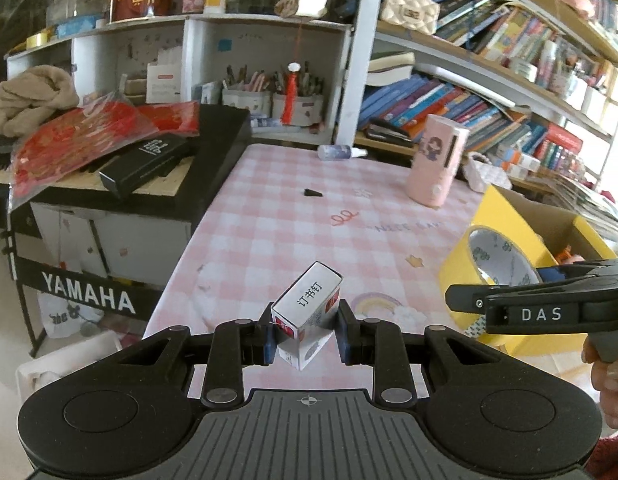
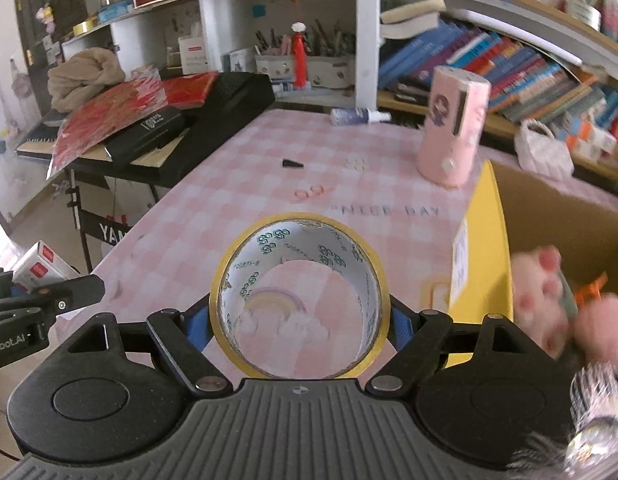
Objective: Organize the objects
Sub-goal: 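Carry the white box and yellow tape roll toward the yellow box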
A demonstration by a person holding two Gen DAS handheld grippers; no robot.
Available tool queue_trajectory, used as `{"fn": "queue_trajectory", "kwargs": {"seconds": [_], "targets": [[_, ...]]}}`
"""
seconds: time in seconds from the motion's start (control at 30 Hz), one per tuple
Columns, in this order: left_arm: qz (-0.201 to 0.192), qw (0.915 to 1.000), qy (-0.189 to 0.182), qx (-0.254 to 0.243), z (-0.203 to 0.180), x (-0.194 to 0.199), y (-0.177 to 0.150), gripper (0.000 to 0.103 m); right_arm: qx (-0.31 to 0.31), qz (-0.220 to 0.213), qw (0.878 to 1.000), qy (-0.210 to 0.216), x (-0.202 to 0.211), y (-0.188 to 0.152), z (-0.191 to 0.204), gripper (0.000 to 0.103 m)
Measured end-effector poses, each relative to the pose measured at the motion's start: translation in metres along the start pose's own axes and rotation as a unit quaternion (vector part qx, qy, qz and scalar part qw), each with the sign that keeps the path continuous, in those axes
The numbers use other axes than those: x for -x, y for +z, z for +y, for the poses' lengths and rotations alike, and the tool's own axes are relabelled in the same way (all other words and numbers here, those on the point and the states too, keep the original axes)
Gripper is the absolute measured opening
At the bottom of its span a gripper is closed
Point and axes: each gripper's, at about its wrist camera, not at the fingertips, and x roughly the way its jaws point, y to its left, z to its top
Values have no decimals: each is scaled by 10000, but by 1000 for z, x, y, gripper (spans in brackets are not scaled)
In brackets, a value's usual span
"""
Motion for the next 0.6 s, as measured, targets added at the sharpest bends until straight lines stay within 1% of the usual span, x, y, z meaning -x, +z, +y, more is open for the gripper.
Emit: {"fn": "queue_trajectory", "kwargs": {"seconds": [0.33, 0.6], "targets": [[62, 9987, -385, -318, -15, 39, -30, 26, -312, -48, 9992, -259, 50, -49, 10, 80], [170, 9943, -789, -697, -34, 60, -50, 27, -752, 57, 9957, -531, 84, -92, 7, 80]]}}
